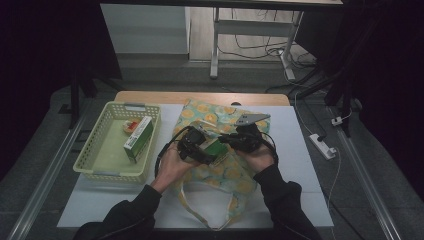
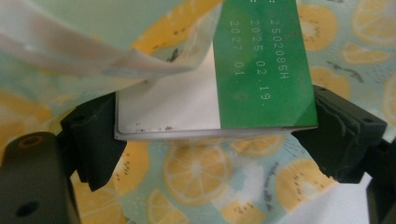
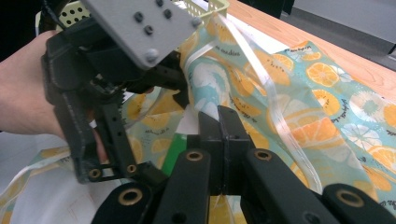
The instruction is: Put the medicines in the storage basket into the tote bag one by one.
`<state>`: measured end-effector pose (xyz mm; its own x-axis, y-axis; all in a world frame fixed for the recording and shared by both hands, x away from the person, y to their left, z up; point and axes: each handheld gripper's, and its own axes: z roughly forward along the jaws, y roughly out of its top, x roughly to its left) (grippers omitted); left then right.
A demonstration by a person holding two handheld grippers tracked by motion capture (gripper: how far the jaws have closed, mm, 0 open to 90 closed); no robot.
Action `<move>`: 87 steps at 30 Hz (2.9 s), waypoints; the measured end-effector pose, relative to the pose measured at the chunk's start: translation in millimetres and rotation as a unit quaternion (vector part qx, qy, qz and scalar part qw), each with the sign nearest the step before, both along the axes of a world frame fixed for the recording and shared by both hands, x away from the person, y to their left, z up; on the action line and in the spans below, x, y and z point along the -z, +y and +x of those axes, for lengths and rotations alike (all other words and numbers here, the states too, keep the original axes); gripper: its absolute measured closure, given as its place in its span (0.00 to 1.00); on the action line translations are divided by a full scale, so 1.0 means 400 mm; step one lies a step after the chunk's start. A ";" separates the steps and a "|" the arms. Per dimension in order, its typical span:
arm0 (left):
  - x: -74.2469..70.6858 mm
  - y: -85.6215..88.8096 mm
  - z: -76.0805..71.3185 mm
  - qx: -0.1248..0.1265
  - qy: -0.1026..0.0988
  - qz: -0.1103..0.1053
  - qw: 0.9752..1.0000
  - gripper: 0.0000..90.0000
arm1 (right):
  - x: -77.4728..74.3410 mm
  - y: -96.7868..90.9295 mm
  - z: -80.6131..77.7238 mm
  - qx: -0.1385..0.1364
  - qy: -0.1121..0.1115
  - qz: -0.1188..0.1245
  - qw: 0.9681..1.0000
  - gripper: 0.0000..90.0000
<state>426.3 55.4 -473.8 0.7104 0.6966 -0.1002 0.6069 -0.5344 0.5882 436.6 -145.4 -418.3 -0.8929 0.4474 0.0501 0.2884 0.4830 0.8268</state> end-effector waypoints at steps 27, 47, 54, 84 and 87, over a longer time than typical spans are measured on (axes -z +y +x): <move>0.028 -0.029 0.030 -0.032 -0.038 -0.004 0.999 0.15 | 0.008 -0.013 0.014 0.016 0.007 0.001 1.000 0.99; -0.040 0.042 -0.068 -0.003 -0.037 -0.047 0.998 0.06 | 0.005 -0.016 0.013 0.014 0.007 0.002 1.000 0.99; -0.047 0.078 -0.097 0.001 -0.038 -0.077 0.996 0.02 | 0.005 -0.015 0.012 0.012 0.006 0.002 1.000 0.99; -0.072 0.276 -0.152 -0.018 -0.048 -0.134 0.990 0.00 | 0.012 -0.009 0.006 0.007 0.004 -0.006 1.000 0.99; -0.075 0.290 -0.153 -0.017 -0.048 -0.137 0.989 0.00 | 0.011 -0.009 0.006 0.007 0.004 -0.005 1.000 0.99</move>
<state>365.0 171.3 -443.9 0.7022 0.6765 -0.2221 0.5567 -0.3271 0.7636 438.8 -149.1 -422.8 -0.8857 0.4612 0.0530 0.3028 0.4873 0.8191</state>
